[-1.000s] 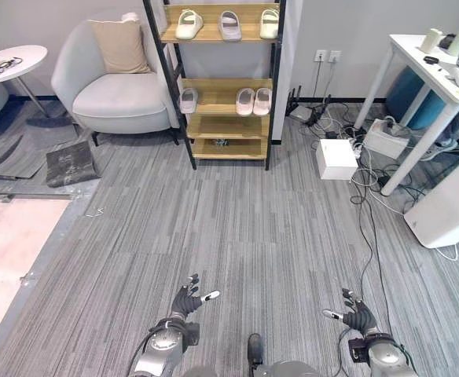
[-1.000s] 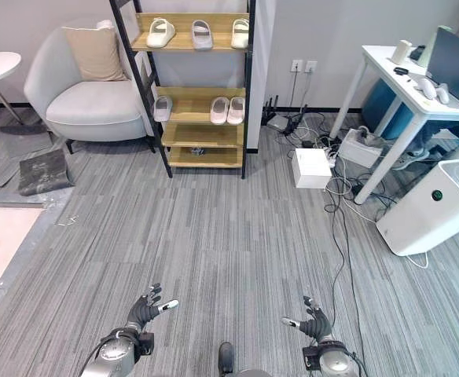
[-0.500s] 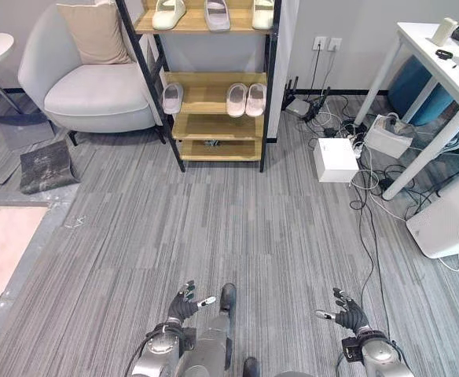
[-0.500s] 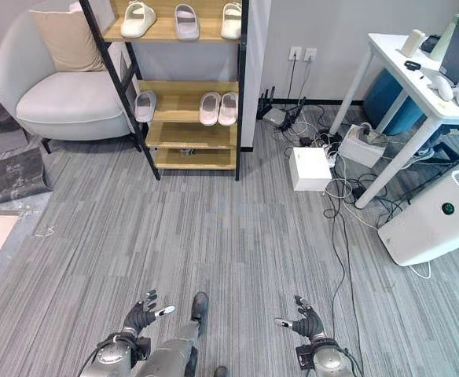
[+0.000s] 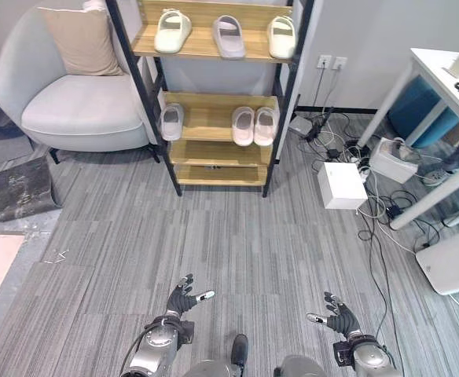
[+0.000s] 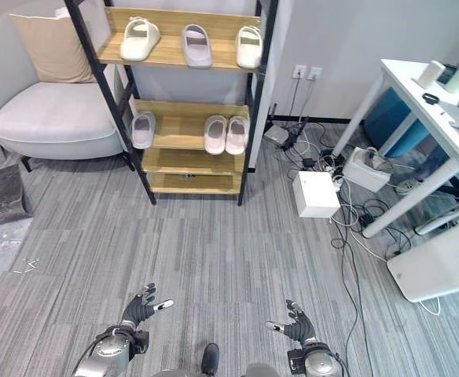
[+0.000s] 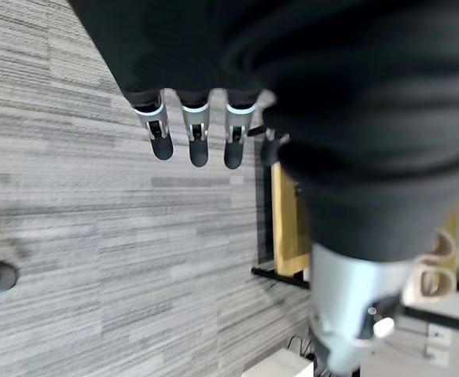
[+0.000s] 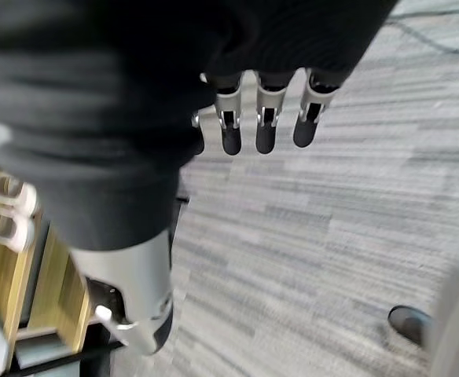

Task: Arrange the slippers neatly on the shoe rack.

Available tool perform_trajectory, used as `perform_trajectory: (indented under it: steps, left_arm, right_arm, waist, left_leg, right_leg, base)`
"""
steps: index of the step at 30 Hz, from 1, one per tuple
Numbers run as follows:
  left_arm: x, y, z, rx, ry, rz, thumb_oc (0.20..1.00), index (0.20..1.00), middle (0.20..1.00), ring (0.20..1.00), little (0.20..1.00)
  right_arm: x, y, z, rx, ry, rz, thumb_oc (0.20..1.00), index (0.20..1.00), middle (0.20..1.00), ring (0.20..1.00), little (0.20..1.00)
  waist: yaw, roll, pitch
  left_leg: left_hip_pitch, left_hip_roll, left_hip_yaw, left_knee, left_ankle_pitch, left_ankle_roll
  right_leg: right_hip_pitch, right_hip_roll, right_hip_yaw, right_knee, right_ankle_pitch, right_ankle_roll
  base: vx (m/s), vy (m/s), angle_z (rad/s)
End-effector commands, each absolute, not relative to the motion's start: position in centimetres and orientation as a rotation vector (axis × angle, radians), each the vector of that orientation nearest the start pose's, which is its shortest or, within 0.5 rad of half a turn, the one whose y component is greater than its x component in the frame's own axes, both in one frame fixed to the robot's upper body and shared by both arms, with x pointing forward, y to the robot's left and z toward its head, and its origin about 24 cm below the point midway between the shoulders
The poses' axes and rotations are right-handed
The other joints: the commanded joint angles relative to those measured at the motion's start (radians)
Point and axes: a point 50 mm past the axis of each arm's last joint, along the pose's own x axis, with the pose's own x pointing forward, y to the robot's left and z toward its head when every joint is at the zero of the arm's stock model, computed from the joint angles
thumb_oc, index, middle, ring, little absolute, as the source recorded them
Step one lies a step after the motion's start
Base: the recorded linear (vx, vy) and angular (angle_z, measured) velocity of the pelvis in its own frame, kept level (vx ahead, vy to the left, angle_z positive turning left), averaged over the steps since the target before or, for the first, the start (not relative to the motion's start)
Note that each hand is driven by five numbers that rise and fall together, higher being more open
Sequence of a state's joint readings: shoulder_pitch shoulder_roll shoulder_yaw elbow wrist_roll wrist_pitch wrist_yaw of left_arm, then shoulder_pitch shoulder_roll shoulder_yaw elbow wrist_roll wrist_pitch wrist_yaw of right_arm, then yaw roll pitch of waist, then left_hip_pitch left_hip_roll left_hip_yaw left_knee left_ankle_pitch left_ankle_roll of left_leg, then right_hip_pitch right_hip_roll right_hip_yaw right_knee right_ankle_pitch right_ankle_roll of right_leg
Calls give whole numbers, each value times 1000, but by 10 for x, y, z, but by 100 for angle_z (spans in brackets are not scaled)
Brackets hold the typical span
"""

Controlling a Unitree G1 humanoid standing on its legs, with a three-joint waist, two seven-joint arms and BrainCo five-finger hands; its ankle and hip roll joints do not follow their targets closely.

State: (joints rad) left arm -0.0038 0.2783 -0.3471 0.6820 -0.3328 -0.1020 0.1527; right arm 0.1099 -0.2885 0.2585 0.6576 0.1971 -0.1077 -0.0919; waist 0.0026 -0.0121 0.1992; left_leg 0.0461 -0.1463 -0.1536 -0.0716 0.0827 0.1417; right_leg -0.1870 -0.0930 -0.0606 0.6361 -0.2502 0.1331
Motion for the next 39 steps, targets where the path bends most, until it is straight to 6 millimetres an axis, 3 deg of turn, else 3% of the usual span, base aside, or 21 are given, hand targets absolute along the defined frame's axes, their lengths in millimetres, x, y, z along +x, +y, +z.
perform_trajectory:
  steps: [1,2,5,7,10,13,14,15,16,20,21,23,24,25,26,27,28,30,35,38,39]
  left_arm:
    - [210,187,-79,103,510,25,1000,1000,1000,1000,1000]
    - [210,187,-79,103,510,25,1000,1000,1000,1000,1000]
    - [214,188,-75,123,487,17,1000,1000,1000,1000,1000]
    - [216,188,-74,123,483,16,1000,1000,1000,1000,1000]
    - [211,185,-80,121,508,16,1000,1000,1000,1000,1000]
    - [209,182,-82,109,516,11,1000,1000,1000,1000,1000]
    - [208,180,-83,101,520,0,1000,1000,1000,1000,1000]
    - [208,179,-83,100,520,-1,1000,1000,1000,1000,1000]
    - [209,178,-83,96,522,-5,1000,1000,1000,1000,1000]
    - [210,179,-82,92,519,9,1000,1000,1000,1000,1000]
    - [211,180,-82,89,518,15,1000,1000,1000,1000,1000]
    - [211,182,-81,86,515,27,1000,1000,1000,1000,1000]
    - [210,183,-82,92,517,27,1000,1000,1000,1000,1000]
    - [210,183,-82,92,517,27,1000,1000,1000,1000,1000]
    - [207,184,-83,98,528,31,1000,1000,1000,1000,1000]
    - [207,184,-83,97,529,31,1000,1000,1000,1000,1000]
    - [206,183,-85,114,538,27,1000,1000,1000,1000,1000]
    - [207,185,-84,127,542,26,1000,1000,1000,1000,1000]
    - [202,188,-87,122,554,38,1000,1000,1000,1000,1000]
    - [198,189,-91,131,576,31,1000,1000,1000,1000,1000]
    - [198,189,-92,142,582,26,1000,1000,1000,1000,1000]
  right_arm:
    - [181,-215,-90,-172,579,-57,1000,1000,1000,1000,1000]
    - [181,-215,-90,-173,579,-57,1000,1000,1000,1000,1000]
    - [181,-216,-88,-187,576,-61,1000,1000,1000,1000,1000]
    - [182,-217,-88,-191,573,-62,1000,1000,1000,1000,1000]
    - [177,-221,-88,-195,578,-70,1000,1000,1000,1000,1000]
    - [176,-225,-89,-194,582,-81,1000,1000,1000,1000,1000]
    - [177,-229,-87,-193,573,-81,1000,1000,1000,1000,1000]
    - [177,-229,-87,-193,573,-82,1000,1000,1000,1000,1000]
    - [181,-232,-83,-194,557,-87,1000,1000,1000,1000,1000]
    - [184,-235,-80,-189,547,-98,1000,1000,1000,1000,1000]
    - [184,-236,-81,-191,555,-101,1000,1000,1000,1000,1000]
    - [185,-235,-80,-188,549,-101,1000,1000,1000,1000,1000]
    - [183,-236,-81,-192,555,-100,1000,1000,1000,1000,1000]
    - [183,-236,-81,-192,555,-100,1000,1000,1000,1000,1000]
    - [180,-236,-83,-200,562,-96,1000,1000,1000,1000,1000]
    - [179,-236,-83,-200,563,-96,1000,1000,1000,1000,1000]
    - [178,-236,-84,-211,570,-94,1000,1000,1000,1000,1000]
    - [177,-237,-85,-223,580,-96,1000,1000,1000,1000,1000]
    - [176,-235,-87,-221,590,-92,1000,1000,1000,1000,1000]
    - [178,-229,-88,-206,591,-82,1000,1000,1000,1000,1000]
    - [182,-221,-87,-195,576,-63,1000,1000,1000,1000,1000]
  waist:
    - [-40,-36,46]
    - [-42,-31,50]
    - [-67,-40,54]
    - [-71,-39,52]
    - [-82,-35,12]
    - [-83,-21,-1]
    - [-80,-12,-3]
    - [-81,-11,-2]
    - [-67,-22,14]
    - [-40,-43,35]
    - [-22,-60,50]
    - [-12,-69,51]
    - [-2,-70,51]
    - [-1,-70,52]
    - [3,-52,43]
    - [2,-54,43]
    - [12,-39,43]
    - [16,-33,39]
    - [21,-33,6]
    - [23,-45,-18]
    - [21,-47,-16]
  left_leg:
    - [59,76,7,-15,-108,-109]
    - [67,82,5,-16,-113,-110]
    - [127,91,-9,-16,-156,-132]
    - [144,95,-15,-12,-168,-137]
    - [201,116,-33,43,-200,-157]
    - [198,132,-45,111,-178,-178]
    - [165,133,-41,245,-100,-224]
    - [164,133,-42,248,-102,-224]
    - [107,110,-37,379,-44,-252]
    - [20,94,1,521,-16,-260]
    - [-60,105,58,503,-61,-229]
    - [-102,104,74,464,-95,-213]
    - [-116,114,85,333,-132,-195]
    - [-115,114,85,332,-132,-195]
    - [-164,151,78,175,-57,-197]
    - [-155,150,77,161,-51,-198]
    - [-184,174,67,57,30,-210]
    - [-208,177,65,-12,64,-225]
    - [-183,161,61,-16,72,-218]
    - [-154,134,68,-6,38,-188]
    - [-127,116,74,3,9,-157]
  right_leg:
    - [12,25,-48,-455,303,6]
    - [26,30,-53,-468,306,5]
    - [-7,41,-89,-677,367,28]
    - [-5,43,-93,-684,372,27]
    - [30,55,-78,-657,370,-8]
    - [53,70,-81,-642,347,-28]
    - [97,84,-76,-640,322,-51]
    - [98,84,-76,-641,322,-51]
    - [150,84,-66,-658,305,-64]
    - [207,73,-49,-675,282,-79]
    - [241,60,-38,-684,265,-80]
    - [254,53,-36,-690,254,-78]
    - [277,50,-34,-698,235,-69]
    - [278,50,-34,-698,235,-69]
    - [303,60,-31,-706,209,-64]
    - [305,59,-32,-706,207,-65]
    - [336,70,-27,-710,185,-67]
    - [361,71,-18,-711,167,-65]
    - [390,41,-5,-698,158,-40]
    - [367,1,18,-611,159,-11]
    - [313,-25,30,-463,197,9]
  base:
    - [250,-62,1]
    - [395,-101,-3]
    - [432,-119,29]
    - [318,-105,26]
    - [407,-143,34]
    - [361,-145,22]
    - [209,-84,5]
    - [361,-174,2]
    - [256,-139,4]
    - [239,-107,-23]
    - [130,-41,-5]
    - [251,-39,-24]
    - [268,-15,-23]
    - [362,77,-18]
    - [207,66,-14]
    - [373,127,-14]
    - [177,55,-2]
    - [290,125,5]
    - [311,221,-15]
    - [255,244,-10]
    - [123,179,4]
